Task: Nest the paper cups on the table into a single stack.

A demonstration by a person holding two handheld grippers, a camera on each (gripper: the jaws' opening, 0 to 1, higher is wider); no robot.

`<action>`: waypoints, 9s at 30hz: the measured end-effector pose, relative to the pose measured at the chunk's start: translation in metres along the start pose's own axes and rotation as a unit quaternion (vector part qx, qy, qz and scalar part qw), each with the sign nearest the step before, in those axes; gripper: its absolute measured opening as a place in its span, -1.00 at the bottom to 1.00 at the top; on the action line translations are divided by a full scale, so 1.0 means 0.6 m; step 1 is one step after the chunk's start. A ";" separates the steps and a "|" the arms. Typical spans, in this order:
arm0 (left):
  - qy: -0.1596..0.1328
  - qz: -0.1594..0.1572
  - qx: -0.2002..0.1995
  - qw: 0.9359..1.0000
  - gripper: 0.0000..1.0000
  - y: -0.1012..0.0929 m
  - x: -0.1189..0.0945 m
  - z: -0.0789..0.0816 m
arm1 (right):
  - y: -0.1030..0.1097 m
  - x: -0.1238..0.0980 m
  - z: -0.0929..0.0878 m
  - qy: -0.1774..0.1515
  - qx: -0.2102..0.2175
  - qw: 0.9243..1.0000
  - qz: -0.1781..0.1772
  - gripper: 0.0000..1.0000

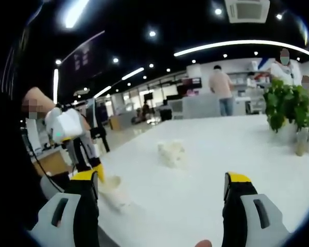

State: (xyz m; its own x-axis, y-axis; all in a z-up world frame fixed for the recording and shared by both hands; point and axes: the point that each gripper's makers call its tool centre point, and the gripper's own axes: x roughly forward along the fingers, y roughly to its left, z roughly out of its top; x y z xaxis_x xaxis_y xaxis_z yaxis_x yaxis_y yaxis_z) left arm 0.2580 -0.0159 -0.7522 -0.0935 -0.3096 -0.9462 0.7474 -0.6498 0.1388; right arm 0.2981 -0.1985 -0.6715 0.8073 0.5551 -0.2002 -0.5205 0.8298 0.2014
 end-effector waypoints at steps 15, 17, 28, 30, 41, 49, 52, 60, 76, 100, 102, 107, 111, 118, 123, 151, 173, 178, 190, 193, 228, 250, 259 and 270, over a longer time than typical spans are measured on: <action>-0.034 0.048 -0.047 0.997 -0.33 -0.003 -0.031 -0.007 | 0.028 0.017 0.004 0.005 -0.006 1.000 0.013 1.00; -0.050 0.060 -0.055 0.995 -0.31 0.000 -0.037 -0.001 | 0.032 0.019 0.005 0.006 -0.009 1.000 0.015 1.00; -0.071 0.106 -0.095 0.987 0.06 0.005 -0.049 -0.016 | 0.041 0.032 0.012 0.011 -0.013 1.000 0.024 1.00; -0.085 0.109 -0.115 0.984 0.07 0.003 -0.052 -0.015 | 0.043 0.035 0.015 0.012 -0.014 1.000 0.025 1.00; -0.120 0.156 -0.204 0.959 0.27 0.018 -0.065 -0.036 | 0.048 0.047 0.024 0.016 -0.017 0.999 0.031 1.00; -0.139 0.176 -0.262 0.939 0.46 0.029 -0.075 -0.058 | 0.047 0.045 0.026 0.011 -0.015 0.999 0.026 1.00; -0.154 0.190 -0.289 0.925 0.52 0.037 -0.084 -0.061 | 0.045 0.043 0.020 0.014 -0.012 1.000 0.024 1.00; -0.184 0.228 -0.342 0.893 0.65 0.056 -0.103 -0.070 | 0.046 0.047 0.023 0.013 -0.011 0.999 0.028 1.00; -0.216 0.281 -0.404 0.844 0.98 0.060 -0.131 -0.092 | 0.050 0.064 0.029 0.031 -0.030 0.998 0.051 1.00; -0.252 0.321 -0.444 0.798 0.98 0.067 -0.166 -0.109 | 0.039 0.097 0.076 0.082 -0.174 0.977 0.096 1.00; -0.251 0.321 -0.444 0.798 0.98 0.066 -0.165 -0.110 | 0.027 0.100 0.082 0.095 -0.196 0.972 0.092 1.00; -0.256 0.329 -0.447 0.792 0.98 0.066 -0.170 -0.111 | 0.011 0.112 0.098 0.119 -0.244 0.957 0.100 0.92; -0.256 0.333 -0.450 0.788 0.98 0.067 -0.170 -0.111 | 0.011 0.129 0.111 0.129 -0.287 0.941 0.124 0.81; -0.256 0.336 -0.451 0.786 0.98 0.067 -0.168 -0.111 | 0.002 0.168 0.107 0.168 -0.376 0.896 0.167 0.54; -0.245 0.340 -0.452 0.788 0.98 0.064 -0.168 -0.116 | 0.000 0.203 0.093 0.181 -0.390 0.882 0.192 0.43; -0.218 0.367 -0.455 0.782 0.98 0.061 -0.175 -0.128 | -0.001 0.366 0.027 0.239 -0.456 0.806 0.293 -0.03; -0.227 0.388 -0.491 0.746 0.98 0.050 -0.175 -0.132 | -0.022 0.432 -0.046 0.295 -0.431 0.786 0.330 -0.46; -0.224 0.390 -0.494 0.744 0.98 0.049 -0.174 -0.132 | -0.035 0.440 -0.060 0.305 -0.433 0.780 0.331 -0.50; -0.225 0.392 -0.511 0.731 0.98 0.039 -0.168 -0.131 | -0.041 0.451 -0.087 0.316 -0.450 0.761 0.345 -0.67; -0.225 0.397 -0.516 0.725 0.98 0.038 -0.169 -0.134 | -0.043 0.455 -0.094 0.320 -0.453 0.756 0.348 -0.68; -0.203 0.393 -0.524 0.728 0.98 0.012 -0.151 -0.139 | -0.043 0.431 -0.112 0.321 -0.485 0.722 0.374 -1.00; -0.215 0.415 -0.517 0.717 0.98 0.014 -0.184 -0.140 | -0.016 0.362 -0.028 0.289 -0.487 0.751 0.340 -1.00; -0.224 0.427 -0.518 0.707 0.98 0.023 -0.194 -0.145 | -0.003 0.309 -0.010 0.281 -0.497 0.751 0.332 -1.00; -0.241 0.419 -0.513 0.709 0.98 0.032 -0.192 -0.138 | 0.000 0.241 -0.008 0.286 -0.480 0.770 0.308 -1.00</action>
State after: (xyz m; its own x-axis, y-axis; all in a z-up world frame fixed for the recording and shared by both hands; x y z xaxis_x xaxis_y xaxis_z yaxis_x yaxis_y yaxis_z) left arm 0.3374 0.0648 -0.6650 0.6371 -0.6512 -0.4124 0.7357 0.6733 0.0734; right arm 0.4135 -0.1179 -0.7050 0.2142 0.5678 -0.7948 -0.9426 -0.0933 -0.3206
